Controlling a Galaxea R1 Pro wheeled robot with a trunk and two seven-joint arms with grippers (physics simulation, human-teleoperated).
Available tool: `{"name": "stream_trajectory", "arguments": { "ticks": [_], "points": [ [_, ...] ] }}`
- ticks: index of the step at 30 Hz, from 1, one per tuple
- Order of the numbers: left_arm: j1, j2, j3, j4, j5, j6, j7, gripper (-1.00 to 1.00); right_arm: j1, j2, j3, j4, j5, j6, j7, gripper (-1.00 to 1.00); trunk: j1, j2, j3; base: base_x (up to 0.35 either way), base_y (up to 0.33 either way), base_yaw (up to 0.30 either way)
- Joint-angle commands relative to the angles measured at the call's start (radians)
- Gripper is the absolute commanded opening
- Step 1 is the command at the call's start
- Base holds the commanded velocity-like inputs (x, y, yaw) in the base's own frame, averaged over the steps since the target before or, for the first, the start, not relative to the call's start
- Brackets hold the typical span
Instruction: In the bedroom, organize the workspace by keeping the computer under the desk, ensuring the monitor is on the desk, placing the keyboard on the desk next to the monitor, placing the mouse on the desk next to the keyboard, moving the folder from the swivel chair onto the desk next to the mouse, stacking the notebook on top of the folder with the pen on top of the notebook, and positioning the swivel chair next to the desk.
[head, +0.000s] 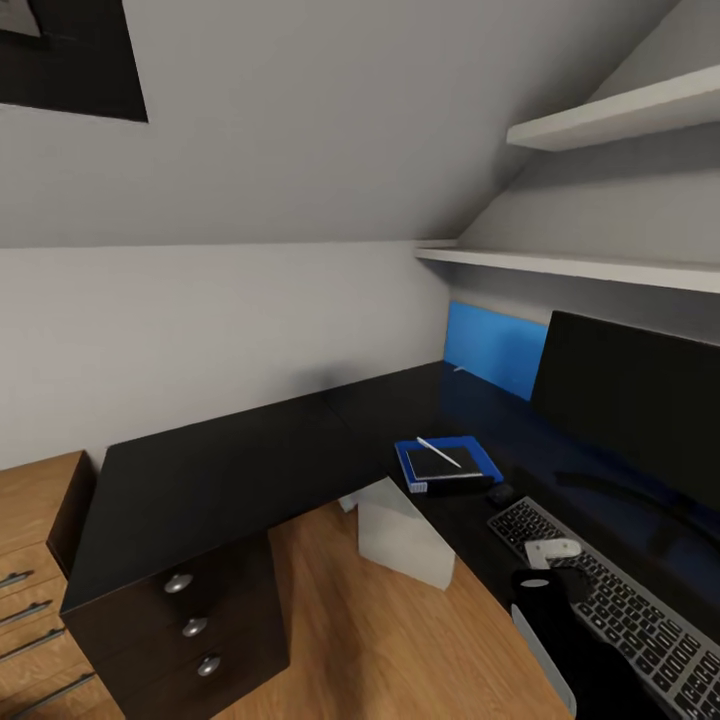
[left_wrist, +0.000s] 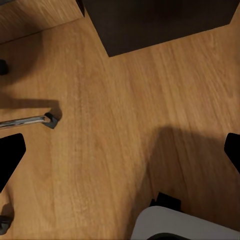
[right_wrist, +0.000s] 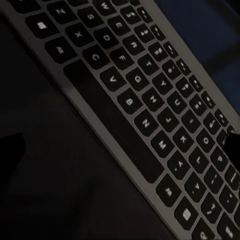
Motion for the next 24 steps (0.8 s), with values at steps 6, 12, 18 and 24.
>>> {"name": "stream_trajectory", "arguments": {
  "ticks": [6,12,18,24],
  "points": [
    [0.0,0.001,-0.009,-0.002,0.005,0.0,0.008,1.0,-0.001,0.0,0.005,-0.001,-0.004,0.004,-0.012,1.0,0.008,-0.015,-0.007,0.0,0.0,0.0],
    [0.0,0.004,-0.008,0.003,0.005,0.0,0.007,1.0,-0.001,-0.001,0.004,-0.001,-0.003,0.005,-0.011,1.0,0.008,-0.015,-0.007,0.0,0.0,0.0],
    [0.0,0.004,-0.007,0.004,0.005,0.0,0.006,1.0,-0.002,-0.005,0.002,-0.001,-0.001,0.005,-0.008,1.0,0.008,-0.015,-0.007,0.054,-0.01,0.0],
    [0.0,0.004,-0.006,0.004,0.004,0.0,0.006,1.0,-0.002,-0.006,0.001,0.0,0.0,0.005,-0.005,1.0,0.008,-0.015,-0.007,0.067,-0.018,0.0]
  ]
}}
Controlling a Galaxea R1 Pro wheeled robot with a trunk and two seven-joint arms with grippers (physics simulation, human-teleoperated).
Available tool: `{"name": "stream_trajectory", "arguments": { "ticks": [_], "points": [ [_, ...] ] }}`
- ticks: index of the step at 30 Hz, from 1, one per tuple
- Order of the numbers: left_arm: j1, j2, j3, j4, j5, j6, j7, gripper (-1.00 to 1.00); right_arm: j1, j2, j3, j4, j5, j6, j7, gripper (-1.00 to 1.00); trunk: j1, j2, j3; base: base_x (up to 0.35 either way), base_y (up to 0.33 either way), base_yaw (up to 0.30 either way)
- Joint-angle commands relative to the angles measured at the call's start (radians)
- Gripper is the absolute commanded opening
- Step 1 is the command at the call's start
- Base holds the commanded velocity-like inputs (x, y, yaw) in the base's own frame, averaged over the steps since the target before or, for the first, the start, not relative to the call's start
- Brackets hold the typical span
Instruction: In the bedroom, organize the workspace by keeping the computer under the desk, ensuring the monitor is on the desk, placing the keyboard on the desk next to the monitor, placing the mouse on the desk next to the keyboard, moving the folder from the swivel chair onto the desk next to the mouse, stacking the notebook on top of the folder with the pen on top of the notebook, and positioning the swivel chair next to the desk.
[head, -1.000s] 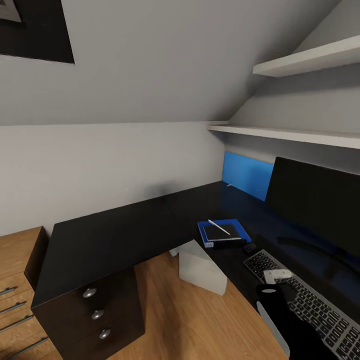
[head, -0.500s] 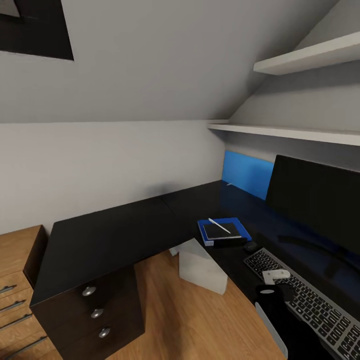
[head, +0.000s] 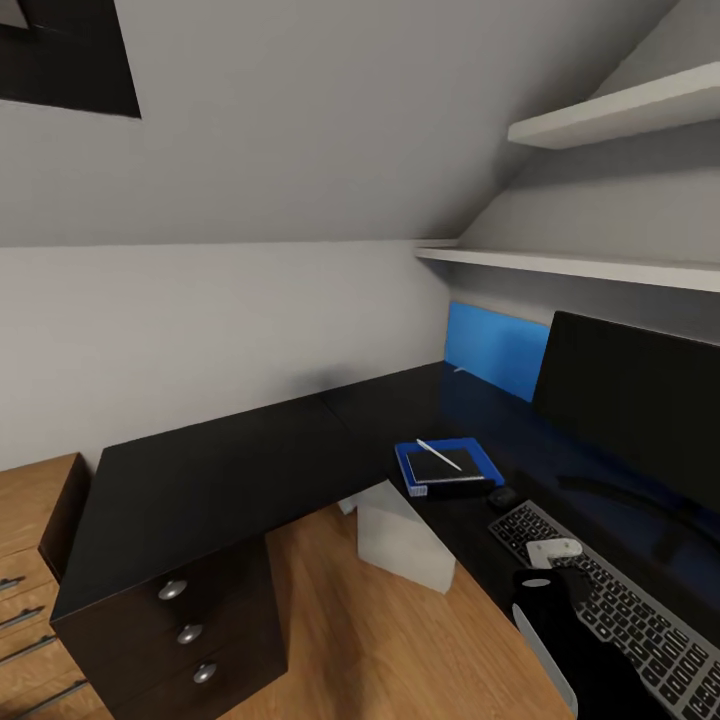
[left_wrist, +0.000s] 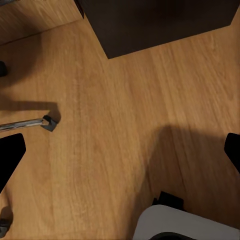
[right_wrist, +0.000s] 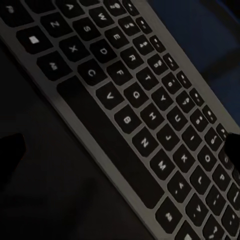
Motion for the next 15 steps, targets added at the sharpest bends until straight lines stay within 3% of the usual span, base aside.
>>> {"name": "stream_trajectory", "arguments": {
  "ticks": [1,15],
  "points": [
    [0.0,0.001,-0.009,-0.002,0.005,0.0,0.008,1.0,-0.001,-0.001,0.005,-0.001,-0.01,0.003,-0.01,1.0,0.0,-0.001,-0.001,0.022,-0.006,0.0],
    [0.0,0.002,-0.008,-0.002,0.006,0.0,0.008,1.0,-0.001,-0.002,0.006,-0.001,-0.01,0.003,-0.009,1.0,0.0,-0.001,-0.001,0.04,-0.001,0.0]
  ]
}}
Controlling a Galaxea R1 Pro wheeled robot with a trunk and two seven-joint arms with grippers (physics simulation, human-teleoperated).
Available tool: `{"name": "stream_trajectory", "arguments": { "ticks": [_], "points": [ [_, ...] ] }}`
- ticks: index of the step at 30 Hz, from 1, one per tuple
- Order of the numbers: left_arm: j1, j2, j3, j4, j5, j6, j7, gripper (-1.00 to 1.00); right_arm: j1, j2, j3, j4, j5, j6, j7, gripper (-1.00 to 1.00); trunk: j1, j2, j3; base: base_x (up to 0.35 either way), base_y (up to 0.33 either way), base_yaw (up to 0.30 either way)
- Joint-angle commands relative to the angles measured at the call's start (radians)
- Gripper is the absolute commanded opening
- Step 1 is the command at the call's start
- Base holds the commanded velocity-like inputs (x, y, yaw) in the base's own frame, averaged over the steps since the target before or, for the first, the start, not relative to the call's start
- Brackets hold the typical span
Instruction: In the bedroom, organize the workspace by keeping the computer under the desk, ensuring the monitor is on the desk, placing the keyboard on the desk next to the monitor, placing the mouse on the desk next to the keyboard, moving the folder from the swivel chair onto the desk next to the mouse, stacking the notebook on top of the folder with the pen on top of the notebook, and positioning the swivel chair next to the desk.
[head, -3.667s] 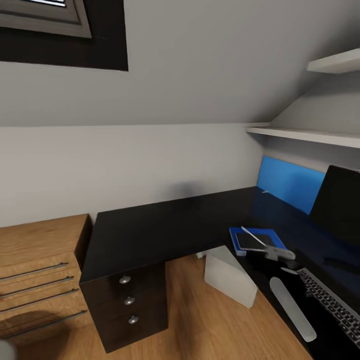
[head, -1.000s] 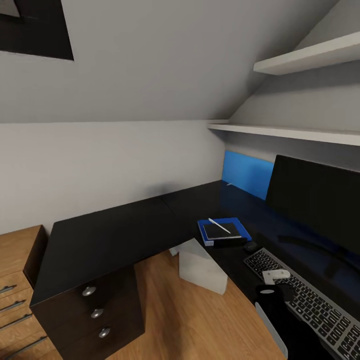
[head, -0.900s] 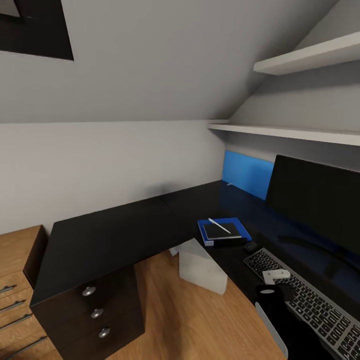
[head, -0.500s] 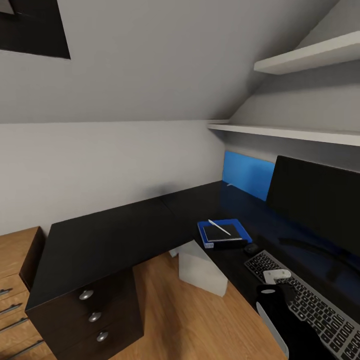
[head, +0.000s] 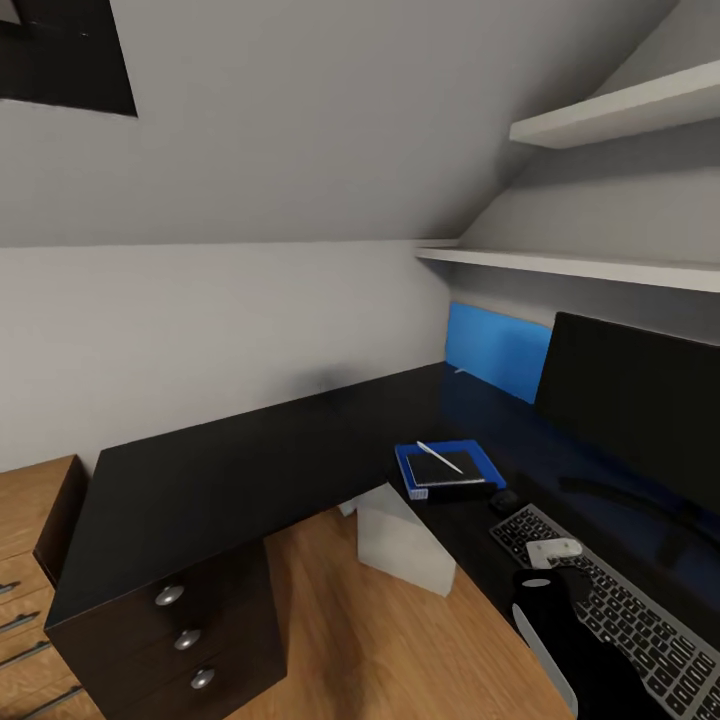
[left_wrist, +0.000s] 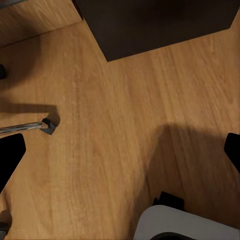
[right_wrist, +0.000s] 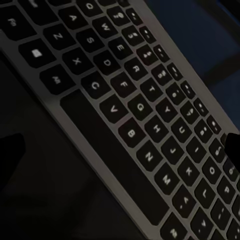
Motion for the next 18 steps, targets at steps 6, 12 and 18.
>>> {"name": "stream_trajectory", "arguments": {
  "ticks": [6,12,18],
  "points": [
    [0.0,0.002,-0.009,-0.002,0.005,0.0,0.009,1.0,-0.001,-0.001,0.005,-0.001,-0.01,0.003,-0.01,1.0,0.0,-0.001,-0.001,-0.112,-0.079,0.0],
    [0.0,0.003,-0.009,-0.002,0.005,0.0,0.009,1.0,-0.001,-0.002,0.005,-0.001,-0.01,0.003,-0.01,1.0,0.0,-0.001,-0.001,-0.042,-0.031,0.0],
    [0.0,0.004,-0.008,-0.002,0.005,-0.001,0.009,1.0,-0.001,-0.003,0.004,-0.001,-0.01,0.003,-0.01,1.0,0.0,-0.001,-0.001,-0.004,-0.036,0.0]
  ]
}}
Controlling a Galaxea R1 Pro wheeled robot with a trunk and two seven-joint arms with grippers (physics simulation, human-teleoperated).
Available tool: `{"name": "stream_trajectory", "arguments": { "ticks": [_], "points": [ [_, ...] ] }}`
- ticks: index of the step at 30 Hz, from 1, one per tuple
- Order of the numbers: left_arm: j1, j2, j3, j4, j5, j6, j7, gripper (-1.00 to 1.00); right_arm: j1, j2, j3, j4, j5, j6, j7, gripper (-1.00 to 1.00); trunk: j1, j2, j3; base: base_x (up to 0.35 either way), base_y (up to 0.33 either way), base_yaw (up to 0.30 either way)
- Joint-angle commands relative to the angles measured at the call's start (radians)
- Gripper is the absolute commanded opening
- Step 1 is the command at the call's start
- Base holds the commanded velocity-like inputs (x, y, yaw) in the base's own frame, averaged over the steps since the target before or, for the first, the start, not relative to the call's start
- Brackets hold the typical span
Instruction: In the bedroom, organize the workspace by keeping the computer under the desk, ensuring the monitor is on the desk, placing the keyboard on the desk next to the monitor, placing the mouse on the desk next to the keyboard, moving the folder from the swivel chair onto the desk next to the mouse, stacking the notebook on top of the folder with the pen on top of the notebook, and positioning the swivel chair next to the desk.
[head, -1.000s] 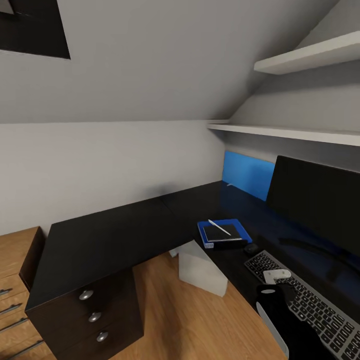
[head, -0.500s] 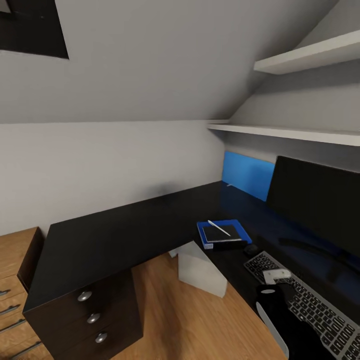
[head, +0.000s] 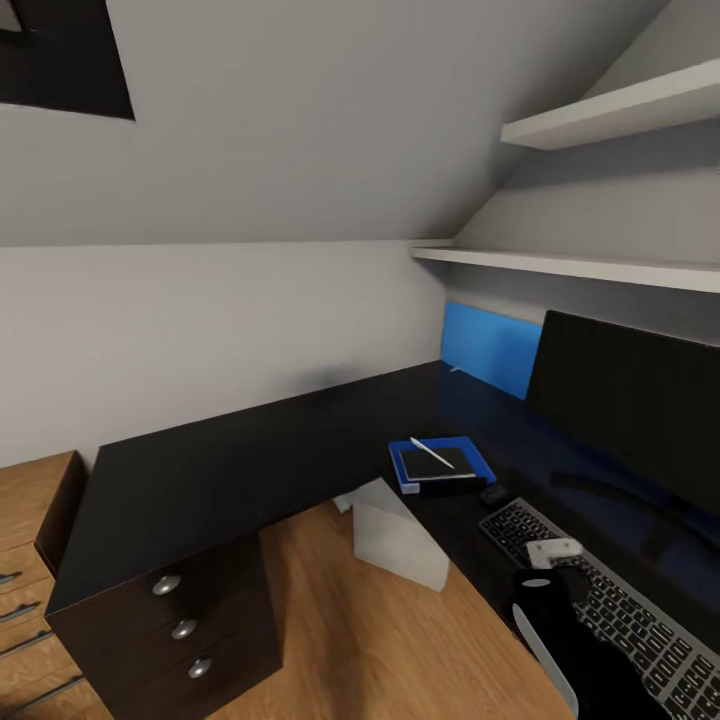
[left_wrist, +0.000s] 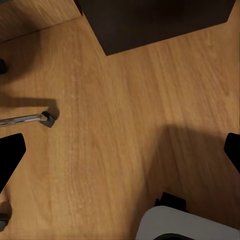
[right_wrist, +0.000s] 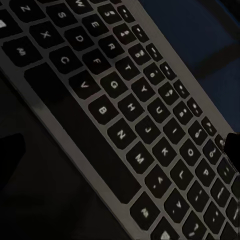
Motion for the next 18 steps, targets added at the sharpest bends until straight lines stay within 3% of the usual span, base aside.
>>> {"name": "stream_trajectory", "arguments": {
  "ticks": [1,10,18],
  "points": [
    [0.0,0.001,-0.008,-0.002,0.005,-0.001,0.008,1.0,-0.001,-0.002,0.005,-0.001,-0.01,0.004,-0.01,1.0,0.0,-0.001,-0.001,-0.001,-0.193,0.0],
    [0.0,0.001,-0.007,-0.002,0.005,-0.001,0.009,1.0,-0.001,-0.002,0.005,-0.001,0.0,0.004,-0.01,1.0,0.0,-0.001,-0.001,-0.011,-0.059,0.0],
    [0.0,0.001,-0.007,-0.003,0.005,-0.001,0.009,1.0,-0.001,-0.002,0.005,-0.001,0.009,0.004,-0.01,1.0,0.0,-0.001,-0.001,-0.172,-0.003,0.0]
  ]
}}
